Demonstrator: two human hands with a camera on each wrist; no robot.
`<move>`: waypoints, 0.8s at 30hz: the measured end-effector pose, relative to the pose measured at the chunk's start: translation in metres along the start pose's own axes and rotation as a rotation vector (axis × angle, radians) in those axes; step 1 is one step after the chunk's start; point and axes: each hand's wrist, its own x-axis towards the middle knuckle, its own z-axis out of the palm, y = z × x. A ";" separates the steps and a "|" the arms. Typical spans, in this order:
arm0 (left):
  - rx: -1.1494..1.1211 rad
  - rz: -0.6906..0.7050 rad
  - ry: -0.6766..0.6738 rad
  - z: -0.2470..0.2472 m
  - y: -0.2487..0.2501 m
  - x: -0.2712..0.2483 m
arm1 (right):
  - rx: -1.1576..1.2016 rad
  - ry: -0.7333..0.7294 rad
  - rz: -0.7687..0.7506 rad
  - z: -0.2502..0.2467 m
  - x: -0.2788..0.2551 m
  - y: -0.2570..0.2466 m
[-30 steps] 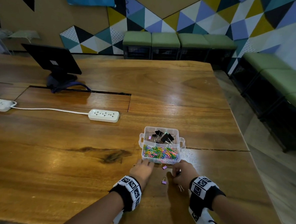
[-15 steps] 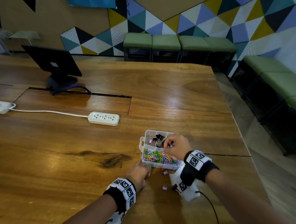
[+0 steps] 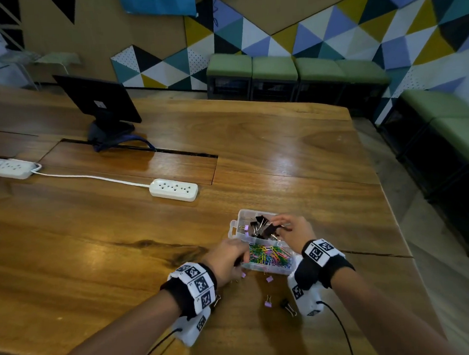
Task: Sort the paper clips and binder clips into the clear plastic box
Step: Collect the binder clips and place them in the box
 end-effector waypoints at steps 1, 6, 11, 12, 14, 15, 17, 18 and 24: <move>-0.005 0.000 0.022 -0.005 0.002 0.006 | 0.000 0.013 -0.003 -0.003 -0.006 0.003; -0.018 -0.038 0.095 -0.023 0.006 0.043 | -0.129 -0.038 -0.069 -0.015 -0.042 0.018; -0.065 -0.114 0.113 -0.024 0.010 0.078 | -0.227 -0.127 -0.179 -0.011 -0.078 0.037; -0.078 -0.140 0.123 -0.021 0.009 0.083 | -0.253 -0.161 -0.166 -0.008 -0.083 0.042; -0.098 -0.194 0.128 -0.015 0.007 0.090 | -0.303 -0.230 -0.135 -0.003 -0.092 0.049; -0.100 -0.213 0.119 -0.012 0.005 0.092 | -0.318 -0.259 -0.126 0.000 -0.094 0.054; -0.097 -0.231 0.090 -0.007 0.001 0.092 | -0.354 -0.308 -0.091 0.006 -0.098 0.060; -0.094 -0.239 0.074 -0.005 -0.001 0.090 | -0.382 -0.322 -0.067 0.008 -0.099 0.062; -0.042 -0.229 0.115 -0.006 -0.012 0.067 | -0.422 -0.344 0.055 0.022 -0.104 0.065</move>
